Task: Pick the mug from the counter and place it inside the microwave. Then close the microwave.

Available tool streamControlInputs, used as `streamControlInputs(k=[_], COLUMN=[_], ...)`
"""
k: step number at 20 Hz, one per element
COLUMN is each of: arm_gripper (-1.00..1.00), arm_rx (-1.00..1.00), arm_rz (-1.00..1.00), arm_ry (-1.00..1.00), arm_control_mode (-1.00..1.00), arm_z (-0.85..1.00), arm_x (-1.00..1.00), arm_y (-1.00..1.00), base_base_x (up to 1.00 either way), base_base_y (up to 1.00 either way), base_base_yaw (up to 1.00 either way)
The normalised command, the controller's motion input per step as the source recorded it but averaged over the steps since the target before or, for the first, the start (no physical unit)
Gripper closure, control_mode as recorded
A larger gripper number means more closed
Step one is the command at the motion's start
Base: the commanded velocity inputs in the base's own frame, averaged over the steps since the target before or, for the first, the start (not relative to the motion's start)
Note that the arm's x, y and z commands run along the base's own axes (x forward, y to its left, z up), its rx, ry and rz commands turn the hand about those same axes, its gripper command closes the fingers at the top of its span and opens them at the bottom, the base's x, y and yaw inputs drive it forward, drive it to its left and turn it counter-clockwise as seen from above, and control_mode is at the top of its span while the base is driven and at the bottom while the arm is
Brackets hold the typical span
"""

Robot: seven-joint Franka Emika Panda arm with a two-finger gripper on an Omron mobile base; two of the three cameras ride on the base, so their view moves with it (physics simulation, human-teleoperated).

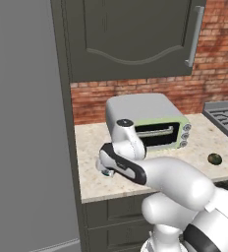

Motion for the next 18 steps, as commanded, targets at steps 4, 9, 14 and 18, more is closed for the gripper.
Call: streamControlInputs(k=[4, 9, 14, 18], arm_gripper=[-1.0, -1.0, -1.0, -1.0], arm_rx=[0.0, 0.0, 0.0, 0.0], arm_rz=[0.0, 0.0, -0.01, -0.02], arm_ry=[0.0, 0.0, 0.0, 0.0], arm_control_mode=[-1.0, -1.0, -1.0, -1.0], arm_z=[-0.01, 0.0, 0.0, 0.0], arm_x=[0.03, 0.01, 0.0, 0.0], arm_y=[0.23, 0.06, -0.02, -0.18], base_base_x=[0.0, 0.0, 0.0, 0.0], base_base_y=[0.0, 0.0, 0.0, 0.0], base_base_yaw=[0.0, 0.0, 0.0, 0.0])
